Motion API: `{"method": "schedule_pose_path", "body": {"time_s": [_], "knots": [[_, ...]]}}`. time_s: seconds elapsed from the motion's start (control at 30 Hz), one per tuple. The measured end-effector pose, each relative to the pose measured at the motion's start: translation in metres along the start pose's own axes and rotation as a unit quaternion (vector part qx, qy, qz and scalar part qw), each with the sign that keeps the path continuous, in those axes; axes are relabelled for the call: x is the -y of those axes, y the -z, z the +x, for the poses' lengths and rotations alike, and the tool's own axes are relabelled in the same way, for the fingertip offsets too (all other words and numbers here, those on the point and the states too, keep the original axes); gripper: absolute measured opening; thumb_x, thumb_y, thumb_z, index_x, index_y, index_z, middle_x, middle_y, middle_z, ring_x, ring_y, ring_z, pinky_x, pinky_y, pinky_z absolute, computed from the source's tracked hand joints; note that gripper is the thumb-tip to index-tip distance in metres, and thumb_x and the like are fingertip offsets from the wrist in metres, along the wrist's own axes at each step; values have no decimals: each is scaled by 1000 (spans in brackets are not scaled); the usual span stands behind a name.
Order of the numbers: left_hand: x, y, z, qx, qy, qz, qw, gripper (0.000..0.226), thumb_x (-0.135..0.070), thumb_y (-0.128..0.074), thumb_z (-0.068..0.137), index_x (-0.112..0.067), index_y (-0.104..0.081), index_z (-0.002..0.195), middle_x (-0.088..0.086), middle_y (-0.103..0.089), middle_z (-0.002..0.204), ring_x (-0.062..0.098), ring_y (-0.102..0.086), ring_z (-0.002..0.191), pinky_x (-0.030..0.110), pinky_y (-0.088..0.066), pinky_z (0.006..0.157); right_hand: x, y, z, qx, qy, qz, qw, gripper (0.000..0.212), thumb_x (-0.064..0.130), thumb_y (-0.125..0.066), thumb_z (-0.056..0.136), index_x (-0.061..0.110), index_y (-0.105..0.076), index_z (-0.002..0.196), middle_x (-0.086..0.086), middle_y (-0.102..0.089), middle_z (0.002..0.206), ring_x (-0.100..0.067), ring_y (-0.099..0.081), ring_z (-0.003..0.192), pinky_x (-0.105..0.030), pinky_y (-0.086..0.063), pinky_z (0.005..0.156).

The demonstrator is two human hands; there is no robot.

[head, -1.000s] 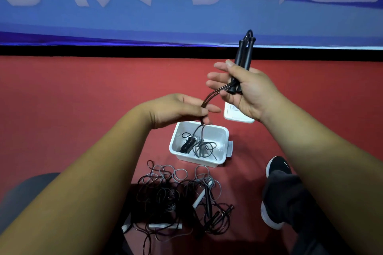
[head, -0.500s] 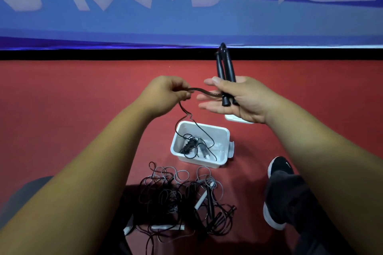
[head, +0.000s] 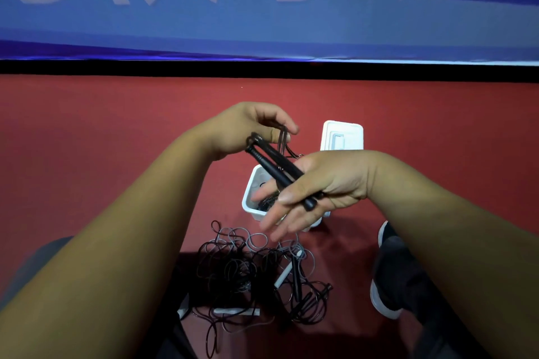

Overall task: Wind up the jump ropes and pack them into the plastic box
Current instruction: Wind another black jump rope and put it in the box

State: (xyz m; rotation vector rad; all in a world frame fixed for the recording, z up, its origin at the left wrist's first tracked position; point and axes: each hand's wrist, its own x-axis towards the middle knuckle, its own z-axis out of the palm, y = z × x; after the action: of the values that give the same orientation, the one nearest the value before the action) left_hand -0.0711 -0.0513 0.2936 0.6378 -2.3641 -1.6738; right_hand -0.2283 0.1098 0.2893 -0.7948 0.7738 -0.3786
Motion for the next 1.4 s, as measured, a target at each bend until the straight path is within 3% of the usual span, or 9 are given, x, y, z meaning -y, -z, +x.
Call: {"method": "schedule_pose_path", "body": {"time_s": [0.27,0.4,0.5,0.73,0.9,1.0,1.13,1.3,1.4], "knots": [[-9,10,0,11,-13,-2,1000,21,2,-76,87,-9,-75,104,11,-77,115,23,-70,117,33,-53,105,-4,-2,8,-78,25,-13,997,3,6,-54,108,8,-52,109,-22,-73,128,-15,-76,71,-20,-61,58],[-12,8,0,11,-9,25,1000,22,-2,-80,86,-11,-77,106,14,-76,107,19,-72,102,31,-55,99,-5,-1,9,-120,14,-78,990,21,14,-53,111,2,-69,105,1,-76,88,-2,-52,49,-11,-40,41],[-15,5,0,16,-6,43,999,24,-2,-81,85,-14,-79,106,10,-77,104,16,-72,100,28,-56,97,-9,2,17,-142,9,-57,988,28,22,-61,105,7,-69,83,-10,-67,98,-2,-45,49,-12,-32,36],[-30,0,-5,41,-7,141,989,20,1,-80,84,-16,-81,94,0,-76,96,10,-74,89,15,-52,83,-17,11,25,-182,-71,-33,980,27,19,-61,107,7,-59,83,-11,-68,84,-3,-39,47,-12,-28,33],[-34,2,-5,15,-41,256,966,27,-4,-81,81,-30,-83,89,-14,-66,87,2,-64,75,15,-47,71,-18,28,29,-230,-73,67,968,16,16,-56,109,3,-65,114,-2,-57,76,-1,-34,47,-10,-26,35],[-35,5,-7,35,-37,300,953,33,-5,-77,84,-33,-83,100,-15,-64,93,4,-63,82,24,-51,78,-17,37,29,-283,-54,108,951,17,15,-56,109,9,-56,125,-1,-53,72,-1,-34,45,-10,-25,34],[-29,7,-8,46,11,315,948,37,-9,-77,87,-36,-81,113,-15,-66,98,1,-62,83,16,-48,78,-18,45,31,-342,-5,163,925,7,13,-54,110,14,-48,109,-1,-49,70,-2,-34,45,-11,-24,33],[-16,1,-1,-23,94,402,911,20,-29,-87,84,-21,-74,97,-6,-73,79,4,-64,63,24,-48,62,-15,51,30,-383,94,168,904,16,14,-60,107,19,-47,115,2,-48,69,-5,-34,48,-15,-23,35],[-1,-12,3,-64,136,401,904,21,-34,-67,99,-15,-71,93,1,-74,70,7,-68,51,25,-53,55,-11,49,28,-376,143,173,899,12,20,-59,108,18,-54,120,5,-46,68,-5,-33,50,-17,-24,37]]}}
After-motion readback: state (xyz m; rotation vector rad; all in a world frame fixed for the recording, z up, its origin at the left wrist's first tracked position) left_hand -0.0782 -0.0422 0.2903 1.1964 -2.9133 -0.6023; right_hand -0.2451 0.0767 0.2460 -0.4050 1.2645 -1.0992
